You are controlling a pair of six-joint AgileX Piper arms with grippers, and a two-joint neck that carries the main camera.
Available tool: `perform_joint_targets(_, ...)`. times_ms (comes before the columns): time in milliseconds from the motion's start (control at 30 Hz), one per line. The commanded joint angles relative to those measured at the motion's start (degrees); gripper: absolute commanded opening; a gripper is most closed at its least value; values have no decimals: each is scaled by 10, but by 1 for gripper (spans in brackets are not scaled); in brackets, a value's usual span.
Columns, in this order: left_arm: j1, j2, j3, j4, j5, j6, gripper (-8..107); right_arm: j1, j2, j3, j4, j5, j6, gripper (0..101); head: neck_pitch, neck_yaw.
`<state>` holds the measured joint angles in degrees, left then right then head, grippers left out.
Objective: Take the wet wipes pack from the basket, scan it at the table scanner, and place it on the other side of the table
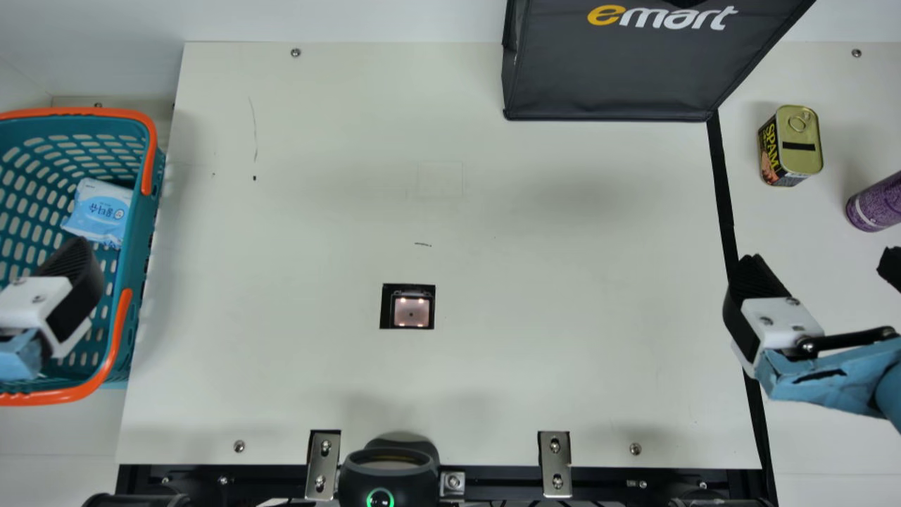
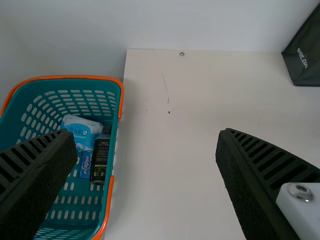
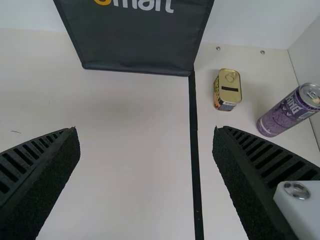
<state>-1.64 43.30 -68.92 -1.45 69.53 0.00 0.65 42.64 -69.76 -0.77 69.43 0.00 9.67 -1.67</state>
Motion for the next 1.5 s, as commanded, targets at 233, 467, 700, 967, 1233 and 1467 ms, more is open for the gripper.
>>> perform_joint_targets(233,0,0,0,0,0,0,90,0,0,0,0,0,0,95,-17,108)
perform_joint_targets(467,0,0,0,0,0,0,90,0,0,0,0,0,0,95,-17,201)
perform_joint_targets(700,0,0,0,0,0,0,90,0,0,0,0,0,0,95,-17,201)
perform_joint_targets(967,0,0,0,0,0,0,90,0,0,0,0,0,0,95,-17,201)
perform_joint_targets(1233,0,0,0,0,0,0,90,0,0,0,0,0,0,95,-17,201)
perform_joint_targets(1467,3,2,0,3,-4,-5,90,0,0,0,0,0,0,95,-17,201)
